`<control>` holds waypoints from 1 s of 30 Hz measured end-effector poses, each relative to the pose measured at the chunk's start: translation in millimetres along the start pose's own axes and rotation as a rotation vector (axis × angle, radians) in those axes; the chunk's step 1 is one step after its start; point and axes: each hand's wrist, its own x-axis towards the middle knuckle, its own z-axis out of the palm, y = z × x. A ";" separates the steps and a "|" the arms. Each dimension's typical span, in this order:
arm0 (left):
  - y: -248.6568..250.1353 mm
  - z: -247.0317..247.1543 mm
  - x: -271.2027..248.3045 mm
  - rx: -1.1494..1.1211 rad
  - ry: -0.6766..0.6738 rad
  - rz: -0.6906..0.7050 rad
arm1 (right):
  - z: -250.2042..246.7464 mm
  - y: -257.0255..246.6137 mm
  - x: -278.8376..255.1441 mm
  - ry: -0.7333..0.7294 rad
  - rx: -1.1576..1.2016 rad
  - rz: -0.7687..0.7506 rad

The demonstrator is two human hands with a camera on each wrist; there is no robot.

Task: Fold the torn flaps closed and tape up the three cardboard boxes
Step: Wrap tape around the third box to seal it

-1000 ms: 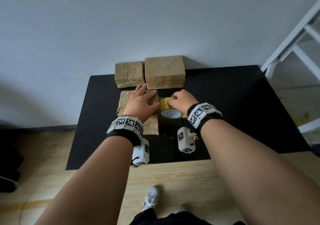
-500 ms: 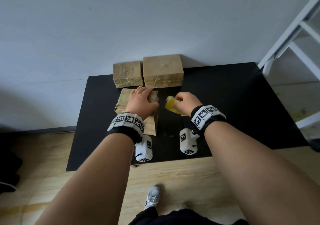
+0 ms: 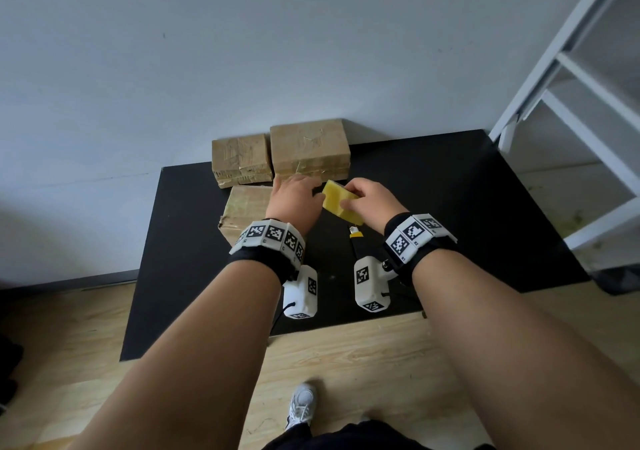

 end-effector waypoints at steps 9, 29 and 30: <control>25.2 11.7 -8.6 -0.228 0.180 -0.075 | -10.1 12.0 -17.0 0.013 0.021 -0.023; 51.1 20.4 -16.1 -0.473 0.093 -0.105 | -34.3 42.3 -33.1 -0.012 0.173 0.023; 52.1 20.8 -15.4 -0.470 0.100 -0.097 | -35.5 42.2 -33.1 -0.008 0.172 0.022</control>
